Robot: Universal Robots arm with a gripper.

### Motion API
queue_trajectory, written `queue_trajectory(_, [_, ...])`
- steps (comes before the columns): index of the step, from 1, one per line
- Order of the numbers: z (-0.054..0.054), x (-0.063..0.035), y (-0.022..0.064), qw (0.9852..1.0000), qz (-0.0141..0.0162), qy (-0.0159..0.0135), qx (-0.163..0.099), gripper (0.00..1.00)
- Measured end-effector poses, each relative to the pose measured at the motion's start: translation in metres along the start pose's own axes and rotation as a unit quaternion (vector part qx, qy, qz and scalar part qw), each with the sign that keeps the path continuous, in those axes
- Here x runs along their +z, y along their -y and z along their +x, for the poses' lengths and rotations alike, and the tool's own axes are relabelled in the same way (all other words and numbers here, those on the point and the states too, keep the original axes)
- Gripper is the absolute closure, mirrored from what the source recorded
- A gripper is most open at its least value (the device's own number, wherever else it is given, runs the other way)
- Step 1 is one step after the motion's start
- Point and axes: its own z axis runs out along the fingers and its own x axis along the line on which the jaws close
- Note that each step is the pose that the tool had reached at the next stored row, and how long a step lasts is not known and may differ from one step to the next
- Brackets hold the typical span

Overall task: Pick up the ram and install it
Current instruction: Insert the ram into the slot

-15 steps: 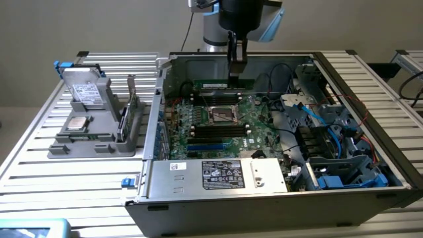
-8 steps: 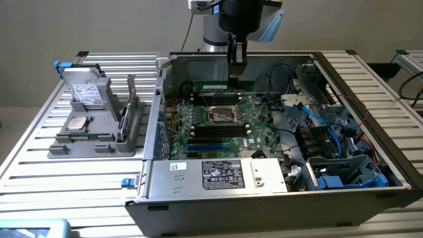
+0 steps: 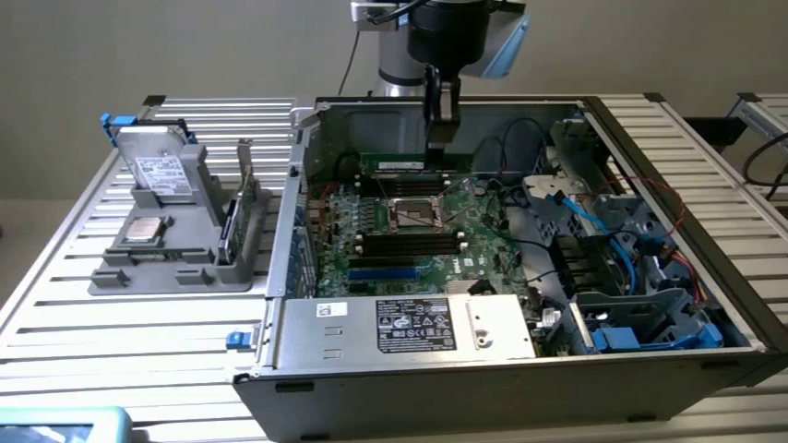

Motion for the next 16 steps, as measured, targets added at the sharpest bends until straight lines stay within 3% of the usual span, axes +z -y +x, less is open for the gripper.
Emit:
queue_trajectory(7, [-0.0003,0.0043,0.0008,1.0,-0.0004,-0.0024,0.0,0.88])
queue_trajectory(16, [-0.0008,0.0068,0.005,1.0,-0.0019,-0.0026,0.0,0.88])
